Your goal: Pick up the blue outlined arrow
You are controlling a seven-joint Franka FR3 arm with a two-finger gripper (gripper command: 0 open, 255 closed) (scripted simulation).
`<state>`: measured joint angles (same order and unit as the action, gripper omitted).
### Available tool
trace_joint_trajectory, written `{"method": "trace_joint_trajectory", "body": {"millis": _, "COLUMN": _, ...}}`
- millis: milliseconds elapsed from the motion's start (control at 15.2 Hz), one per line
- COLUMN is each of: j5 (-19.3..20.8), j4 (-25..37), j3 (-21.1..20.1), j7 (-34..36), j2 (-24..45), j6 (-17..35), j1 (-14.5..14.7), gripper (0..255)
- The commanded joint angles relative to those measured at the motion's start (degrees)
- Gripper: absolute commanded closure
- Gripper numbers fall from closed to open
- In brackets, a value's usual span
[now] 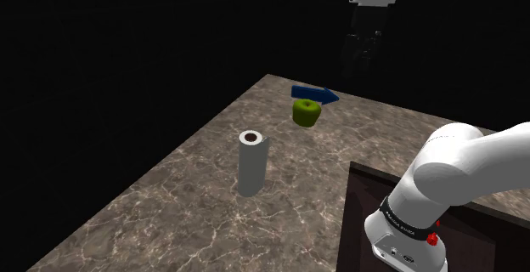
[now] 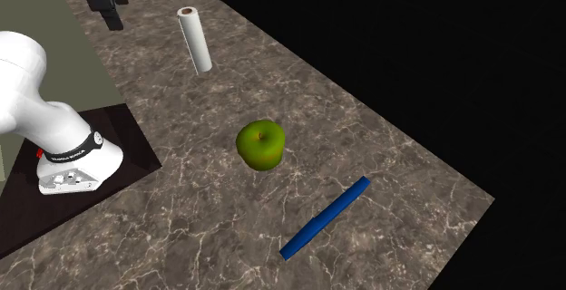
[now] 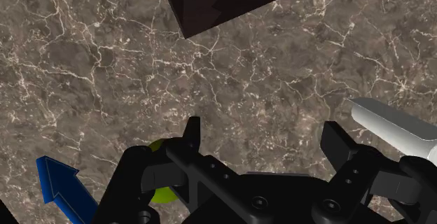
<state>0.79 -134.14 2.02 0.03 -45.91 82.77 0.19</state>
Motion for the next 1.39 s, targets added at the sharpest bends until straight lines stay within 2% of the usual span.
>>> {"method": "trace_joint_trajectory", "body": {"millis": 0, "j5": 0.0, "j4": 0.0, "j3": 0.0, "j7": 0.0, "j2": 0.0, "j6": 0.0, "j1": 0.0, "gripper": 0}}
{"method": "trace_joint_trajectory", "body": {"millis": 726, "j5": 7.92, "j4": 0.3, "j3": 12.07, "j7": -16.59, "j2": 13.91, "j6": 13.37, "j1": -1.32, "gripper": 0}}
{"method": "trace_joint_trajectory", "body": {"millis": 1056, "j5": 9.06, "j4": 3.59, "j3": 17.11, "j7": -24.08, "j2": 23.01, "j6": 19.28, "j1": -1.37, "gripper": 0}}
{"method": "trace_joint_trajectory", "body": {"millis": 1320, "j5": 8.34, "j4": 7.61, "j3": 20.73, "j7": -30.38, "j2": 31.3, "j6": 23.49, "j1": -1.3, "gripper": 0}}
